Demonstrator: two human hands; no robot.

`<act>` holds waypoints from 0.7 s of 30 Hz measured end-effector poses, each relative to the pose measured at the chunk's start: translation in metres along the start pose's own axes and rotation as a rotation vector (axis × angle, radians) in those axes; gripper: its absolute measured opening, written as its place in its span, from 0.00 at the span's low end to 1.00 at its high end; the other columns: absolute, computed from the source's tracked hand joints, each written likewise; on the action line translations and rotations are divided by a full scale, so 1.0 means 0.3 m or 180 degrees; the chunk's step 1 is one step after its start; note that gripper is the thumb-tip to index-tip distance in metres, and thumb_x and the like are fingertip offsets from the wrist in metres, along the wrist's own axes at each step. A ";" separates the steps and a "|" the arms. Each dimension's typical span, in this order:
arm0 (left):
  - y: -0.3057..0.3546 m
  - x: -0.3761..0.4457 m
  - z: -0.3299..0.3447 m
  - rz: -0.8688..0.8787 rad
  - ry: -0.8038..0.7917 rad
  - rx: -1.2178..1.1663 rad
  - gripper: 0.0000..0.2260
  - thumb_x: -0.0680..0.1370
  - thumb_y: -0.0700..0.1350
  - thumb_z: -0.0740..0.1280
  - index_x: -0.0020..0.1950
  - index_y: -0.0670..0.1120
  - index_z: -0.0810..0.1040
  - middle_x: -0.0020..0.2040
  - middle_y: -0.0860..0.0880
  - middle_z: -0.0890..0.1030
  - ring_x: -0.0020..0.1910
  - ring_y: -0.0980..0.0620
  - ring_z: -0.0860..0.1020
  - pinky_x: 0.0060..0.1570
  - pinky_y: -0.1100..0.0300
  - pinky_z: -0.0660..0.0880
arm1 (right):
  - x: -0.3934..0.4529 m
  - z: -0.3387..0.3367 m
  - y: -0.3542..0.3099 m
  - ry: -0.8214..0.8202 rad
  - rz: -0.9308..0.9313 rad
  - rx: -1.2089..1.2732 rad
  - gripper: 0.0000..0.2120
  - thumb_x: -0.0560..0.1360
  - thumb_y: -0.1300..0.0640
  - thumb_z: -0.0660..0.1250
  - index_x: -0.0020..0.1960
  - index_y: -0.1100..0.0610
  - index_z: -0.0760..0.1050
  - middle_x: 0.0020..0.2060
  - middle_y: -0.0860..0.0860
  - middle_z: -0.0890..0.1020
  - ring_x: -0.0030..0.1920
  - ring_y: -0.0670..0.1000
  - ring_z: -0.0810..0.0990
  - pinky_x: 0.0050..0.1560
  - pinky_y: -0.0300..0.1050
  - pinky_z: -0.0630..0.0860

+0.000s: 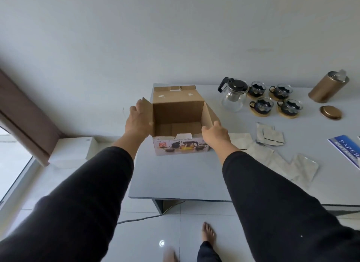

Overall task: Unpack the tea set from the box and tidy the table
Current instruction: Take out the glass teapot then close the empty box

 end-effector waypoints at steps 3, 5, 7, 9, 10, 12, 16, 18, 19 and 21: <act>0.071 -0.014 -0.006 0.0554 0.0081 0.0147 0.35 0.75 0.38 0.66 0.77 0.48 0.51 0.70 0.42 0.66 0.64 0.40 0.72 0.54 0.51 0.74 | -0.026 -0.010 -0.028 0.0096 -0.0281 -0.0269 0.25 0.80 0.49 0.55 0.73 0.57 0.56 0.63 0.60 0.74 0.60 0.62 0.74 0.52 0.50 0.72; 0.093 -0.025 0.013 0.0666 0.0039 0.0059 0.37 0.75 0.36 0.66 0.77 0.49 0.49 0.70 0.43 0.68 0.65 0.41 0.72 0.57 0.51 0.74 | -0.041 -0.011 -0.041 0.0106 -0.0436 -0.0437 0.26 0.80 0.48 0.56 0.74 0.56 0.54 0.61 0.60 0.75 0.59 0.62 0.75 0.50 0.49 0.71; 0.112 -0.034 0.041 0.0776 -0.0075 0.0050 0.37 0.75 0.35 0.66 0.78 0.50 0.50 0.70 0.44 0.70 0.65 0.41 0.73 0.60 0.51 0.74 | -0.056 -0.014 -0.048 0.0089 -0.0524 -0.0487 0.28 0.79 0.48 0.58 0.75 0.55 0.53 0.63 0.60 0.74 0.61 0.61 0.74 0.53 0.50 0.72; 0.129 -0.040 0.065 0.0936 -0.0165 0.0178 0.33 0.76 0.35 0.66 0.76 0.49 0.55 0.69 0.43 0.71 0.65 0.41 0.73 0.61 0.51 0.74 | -0.070 -0.021 -0.063 0.0093 -0.0663 -0.0472 0.27 0.78 0.49 0.59 0.74 0.55 0.55 0.63 0.59 0.73 0.61 0.61 0.74 0.55 0.50 0.72; 0.134 -0.043 0.070 0.0984 -0.0181 0.0224 0.29 0.76 0.35 0.65 0.75 0.48 0.59 0.69 0.43 0.72 0.65 0.41 0.73 0.60 0.51 0.74 | -0.077 -0.029 -0.072 0.0115 -0.0738 -0.0461 0.26 0.78 0.50 0.60 0.72 0.56 0.57 0.62 0.59 0.74 0.60 0.60 0.74 0.53 0.50 0.72; 0.138 -0.041 0.071 0.1024 -0.0185 0.0226 0.25 0.78 0.35 0.63 0.73 0.47 0.63 0.68 0.42 0.73 0.65 0.40 0.72 0.61 0.51 0.73 | -0.087 -0.046 -0.084 0.0186 -0.0842 -0.0430 0.22 0.77 0.50 0.62 0.67 0.57 0.61 0.59 0.57 0.75 0.57 0.59 0.75 0.49 0.47 0.72; 0.133 -0.036 0.081 0.1053 -0.0317 0.0225 0.25 0.78 0.33 0.61 0.73 0.48 0.64 0.69 0.42 0.72 0.66 0.40 0.72 0.61 0.52 0.73 | -0.090 -0.053 -0.086 0.0160 -0.0829 -0.0260 0.19 0.75 0.50 0.66 0.61 0.57 0.64 0.50 0.53 0.74 0.48 0.53 0.72 0.44 0.44 0.69; 0.121 -0.046 0.091 0.1138 -0.0366 0.0294 0.27 0.77 0.31 0.62 0.73 0.48 0.65 0.70 0.44 0.71 0.67 0.41 0.71 0.62 0.53 0.73 | -0.088 -0.054 -0.090 0.0215 -0.0764 -0.0125 0.17 0.74 0.49 0.66 0.56 0.56 0.65 0.49 0.52 0.72 0.47 0.52 0.71 0.43 0.44 0.67; 0.114 -0.052 0.093 0.1179 -0.0362 0.0315 0.27 0.77 0.30 0.62 0.73 0.48 0.65 0.70 0.44 0.71 0.67 0.41 0.71 0.63 0.53 0.72 | -0.090 -0.055 -0.096 0.0276 -0.0759 -0.0090 0.16 0.74 0.49 0.66 0.54 0.56 0.64 0.49 0.52 0.71 0.46 0.52 0.71 0.43 0.43 0.67; 0.107 -0.058 0.092 0.1250 -0.0317 0.0334 0.27 0.77 0.30 0.63 0.73 0.48 0.66 0.71 0.45 0.71 0.68 0.42 0.71 0.65 0.52 0.71 | -0.091 -0.053 -0.106 0.0394 -0.0762 -0.0089 0.16 0.74 0.49 0.66 0.55 0.57 0.66 0.50 0.52 0.70 0.46 0.52 0.71 0.43 0.42 0.67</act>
Point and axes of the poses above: each hand's wrist, its own x-axis towards the middle knuckle, its own z-axis out of the palm, y = z × x, the point moved 10 cm from there along x, towards the middle knuckle
